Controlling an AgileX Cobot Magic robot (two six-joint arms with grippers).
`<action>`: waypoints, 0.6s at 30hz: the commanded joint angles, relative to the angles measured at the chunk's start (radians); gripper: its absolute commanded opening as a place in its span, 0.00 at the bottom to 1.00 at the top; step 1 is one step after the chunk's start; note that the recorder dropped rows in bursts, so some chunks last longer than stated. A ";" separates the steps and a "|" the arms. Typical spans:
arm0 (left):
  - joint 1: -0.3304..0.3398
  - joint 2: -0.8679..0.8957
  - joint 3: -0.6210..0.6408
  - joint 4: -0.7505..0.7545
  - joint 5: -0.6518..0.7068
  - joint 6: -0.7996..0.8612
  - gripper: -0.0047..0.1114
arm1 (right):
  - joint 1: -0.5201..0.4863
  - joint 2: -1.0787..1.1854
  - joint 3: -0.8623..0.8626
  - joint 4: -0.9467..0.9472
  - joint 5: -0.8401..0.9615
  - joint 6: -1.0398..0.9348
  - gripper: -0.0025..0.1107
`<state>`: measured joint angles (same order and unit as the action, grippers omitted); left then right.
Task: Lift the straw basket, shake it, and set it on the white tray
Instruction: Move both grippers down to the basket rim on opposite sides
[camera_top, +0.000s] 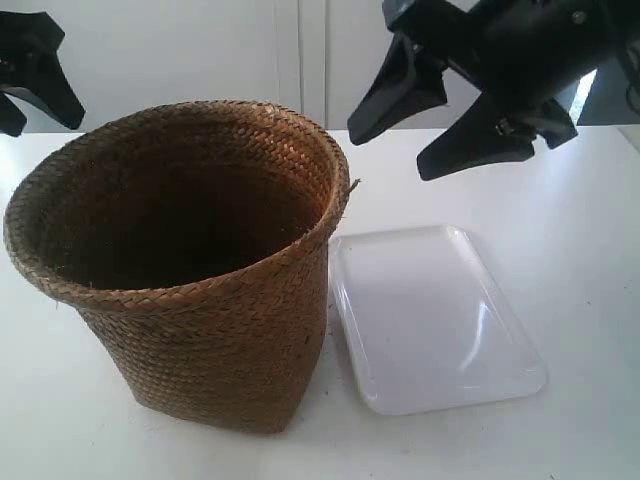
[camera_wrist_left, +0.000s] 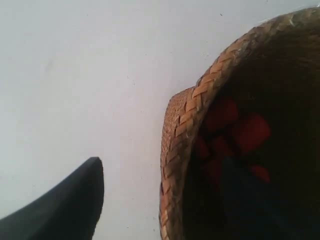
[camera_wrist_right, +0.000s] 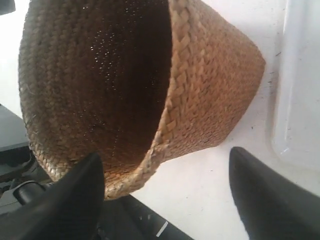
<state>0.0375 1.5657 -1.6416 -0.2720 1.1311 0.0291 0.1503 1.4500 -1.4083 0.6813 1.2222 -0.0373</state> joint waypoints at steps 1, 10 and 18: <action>-0.003 0.025 0.006 -0.016 0.064 0.020 0.64 | 0.037 -0.004 0.003 0.002 -0.001 0.006 0.61; -0.003 0.071 0.006 -0.079 0.042 0.060 0.64 | 0.081 0.017 0.003 -0.044 -0.048 0.037 0.61; -0.005 0.092 0.006 -0.110 0.037 0.080 0.64 | 0.089 0.067 0.003 -0.045 -0.051 0.071 0.61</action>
<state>0.0375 1.6575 -1.6416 -0.3500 1.1294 0.0965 0.2306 1.5066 -1.4083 0.6219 1.1759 0.0290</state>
